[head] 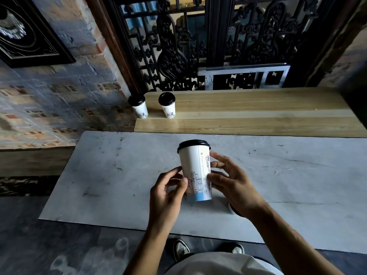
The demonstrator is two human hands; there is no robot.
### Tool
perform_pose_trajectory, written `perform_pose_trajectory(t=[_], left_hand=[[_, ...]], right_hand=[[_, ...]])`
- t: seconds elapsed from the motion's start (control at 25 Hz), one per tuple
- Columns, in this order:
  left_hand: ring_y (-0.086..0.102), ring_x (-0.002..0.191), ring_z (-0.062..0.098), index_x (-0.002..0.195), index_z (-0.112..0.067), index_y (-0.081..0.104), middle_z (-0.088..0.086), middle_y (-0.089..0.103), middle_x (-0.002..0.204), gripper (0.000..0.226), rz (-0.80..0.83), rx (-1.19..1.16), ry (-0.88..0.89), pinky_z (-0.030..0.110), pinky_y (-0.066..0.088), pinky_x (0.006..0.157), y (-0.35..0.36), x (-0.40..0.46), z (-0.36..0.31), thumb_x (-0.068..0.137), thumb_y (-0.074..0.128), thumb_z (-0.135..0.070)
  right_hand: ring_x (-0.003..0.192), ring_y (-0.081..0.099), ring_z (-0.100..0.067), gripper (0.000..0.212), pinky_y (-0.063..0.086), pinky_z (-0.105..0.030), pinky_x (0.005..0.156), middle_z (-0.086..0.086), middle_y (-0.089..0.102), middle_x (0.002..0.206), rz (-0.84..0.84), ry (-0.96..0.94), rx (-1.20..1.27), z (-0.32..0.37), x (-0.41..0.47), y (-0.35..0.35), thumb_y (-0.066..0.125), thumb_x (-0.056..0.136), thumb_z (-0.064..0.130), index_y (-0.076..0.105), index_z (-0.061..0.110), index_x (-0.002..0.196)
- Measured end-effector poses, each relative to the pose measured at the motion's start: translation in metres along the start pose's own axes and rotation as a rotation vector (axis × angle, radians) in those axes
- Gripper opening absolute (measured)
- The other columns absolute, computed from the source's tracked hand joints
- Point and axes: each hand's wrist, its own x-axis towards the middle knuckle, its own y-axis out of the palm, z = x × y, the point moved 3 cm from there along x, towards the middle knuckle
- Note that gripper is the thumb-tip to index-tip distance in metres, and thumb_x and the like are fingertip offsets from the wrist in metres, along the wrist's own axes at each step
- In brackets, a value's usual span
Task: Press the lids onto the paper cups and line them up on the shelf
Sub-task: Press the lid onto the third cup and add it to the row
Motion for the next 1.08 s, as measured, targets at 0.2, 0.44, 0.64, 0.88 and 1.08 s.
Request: perform_pose_trajectory(t=[0.2, 0.44, 0.64, 0.88, 1.08], left_hand=[[0.071, 0.079, 0.011, 0.113, -0.028, 0.07, 0.007, 0.075, 0.093, 0.039, -0.009, 0.048, 0.057, 0.016, 0.056, 0.069, 0.003, 0.002, -0.003, 0.092, 0.065, 0.005], [0.073, 0.087, 0.011, 0.111, -0.032, 0.073, -0.007, 0.074, 0.09, 0.046, -0.015, 0.089, 0.084, 0.019, 0.059, 0.072, 0.003, 0.006, -0.002, 0.09, 0.065, 0.008], [0.075, 0.092, 0.014, 0.113, -0.029, 0.072, -0.014, 0.078, 0.096, 0.028, -0.018, 0.016, 0.032, 0.019, 0.057, 0.077, 0.008, 0.009, 0.0, 0.094, 0.07, -0.009], [0.077, 0.089, 0.009, 0.113, -0.035, 0.071, -0.013, 0.08, 0.098, 0.028, -0.032, 0.014, 0.008, 0.019, 0.058, 0.076, 0.014, 0.011, -0.002, 0.091, 0.074, -0.019], [0.076, 0.082, 0.0, 0.112, -0.034, 0.07, -0.006, 0.079, 0.105, 0.032, -0.044, 0.055, 0.008, 0.011, 0.055, 0.074, 0.023, 0.012, -0.005, 0.093, 0.07, -0.007]], right_hand=[[0.119, 0.07, -0.031, 0.06, 0.055, -0.037, 0.095, -0.009, 0.073, 0.124, 0.009, -0.051, -0.018, -0.002, 0.004, 0.001, 0.076, 0.077, 0.004, 0.064, 0.021, 0.134], [0.124, 0.067, -0.035, 0.065, 0.057, -0.044, 0.099, -0.013, 0.073, 0.13, 0.065, -0.036, -0.121, 0.002, 0.005, 0.0, 0.081, 0.08, 0.004, 0.061, 0.018, 0.14], [0.11, 0.073, -0.031, 0.057, 0.059, -0.046, 0.097, -0.022, 0.061, 0.135, 0.025, 0.015, -0.011, 0.003, 0.005, -0.005, 0.076, 0.08, 0.003, 0.066, 0.016, 0.134], [0.122, 0.065, -0.049, 0.055, 0.049, -0.058, 0.11, -0.028, 0.06, 0.137, 0.027, -0.012, 0.021, 0.002, 0.01, -0.016, 0.069, 0.083, -0.002, 0.066, 0.014, 0.135], [0.116, 0.071, -0.038, 0.052, 0.055, -0.046, 0.1, -0.02, 0.068, 0.129, -0.004, -0.025, -0.017, 0.007, 0.014, -0.025, 0.076, 0.076, 0.0, 0.07, 0.015, 0.126]])
